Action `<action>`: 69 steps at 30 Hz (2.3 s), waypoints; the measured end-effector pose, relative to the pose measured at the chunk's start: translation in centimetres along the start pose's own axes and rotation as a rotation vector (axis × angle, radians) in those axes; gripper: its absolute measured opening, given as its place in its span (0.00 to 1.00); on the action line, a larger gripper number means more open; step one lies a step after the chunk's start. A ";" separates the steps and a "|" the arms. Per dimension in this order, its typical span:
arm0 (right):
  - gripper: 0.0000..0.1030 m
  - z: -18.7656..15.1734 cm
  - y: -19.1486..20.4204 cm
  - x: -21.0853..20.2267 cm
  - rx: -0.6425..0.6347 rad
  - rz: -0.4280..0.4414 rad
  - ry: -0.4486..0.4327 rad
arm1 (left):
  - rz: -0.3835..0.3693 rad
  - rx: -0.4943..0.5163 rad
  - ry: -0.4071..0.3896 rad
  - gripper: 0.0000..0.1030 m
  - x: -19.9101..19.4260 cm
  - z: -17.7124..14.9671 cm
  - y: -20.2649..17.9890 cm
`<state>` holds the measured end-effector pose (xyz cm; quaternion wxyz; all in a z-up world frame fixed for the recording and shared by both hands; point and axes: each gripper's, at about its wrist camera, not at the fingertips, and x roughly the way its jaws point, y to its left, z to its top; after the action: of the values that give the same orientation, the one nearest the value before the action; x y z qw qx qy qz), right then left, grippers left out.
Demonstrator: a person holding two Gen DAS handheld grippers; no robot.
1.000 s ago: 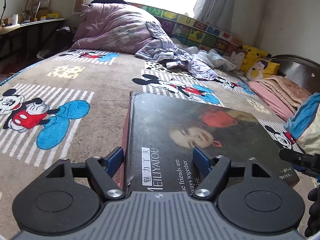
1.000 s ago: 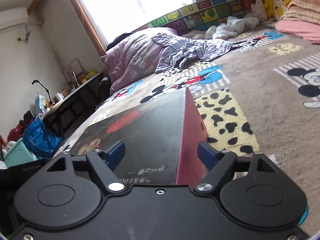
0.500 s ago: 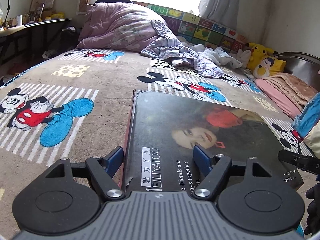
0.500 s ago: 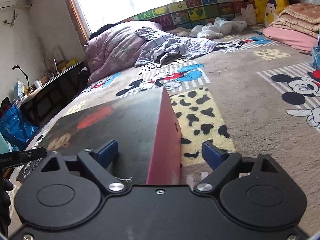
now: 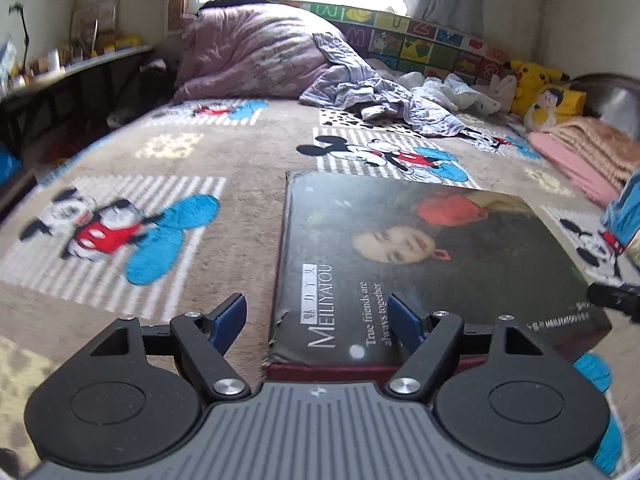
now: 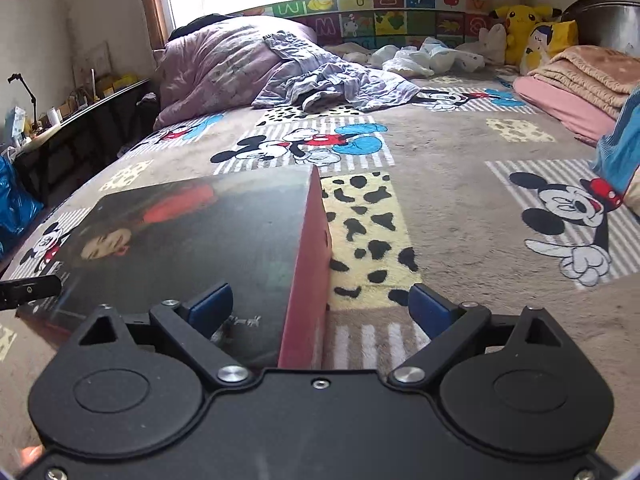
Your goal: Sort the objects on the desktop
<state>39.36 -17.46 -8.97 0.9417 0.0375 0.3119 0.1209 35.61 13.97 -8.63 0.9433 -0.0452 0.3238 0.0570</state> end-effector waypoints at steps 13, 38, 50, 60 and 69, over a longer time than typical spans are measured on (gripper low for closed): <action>0.92 -0.4 1.4 -5.6 -0.046 -0.010 -0.003 | 0.008 0.030 -0.037 0.75 -6.4 -0.6 -1.3; 0.94 -5.7 0.9 -17.9 -0.089 0.032 0.021 | -0.009 0.018 -0.061 0.75 -19.3 -8.0 -6.8; 0.94 -10.3 2.2 -23.6 -0.090 0.065 0.030 | -0.008 0.067 -0.048 0.75 -24.8 -13.8 -8.4; 0.94 -12.6 3.5 -26.8 -0.122 0.082 0.028 | -0.015 0.056 -0.048 0.75 -28.1 -16.4 -8.5; 0.94 -13.6 4.3 -27.2 -0.135 0.095 0.044 | -0.028 0.046 -0.062 0.75 -29.3 -17.1 -7.8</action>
<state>9.25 -20.22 -3.56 0.9282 -0.0143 0.3214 0.1868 3.37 1.84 -3.62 0.9544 -0.0263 0.2949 0.0377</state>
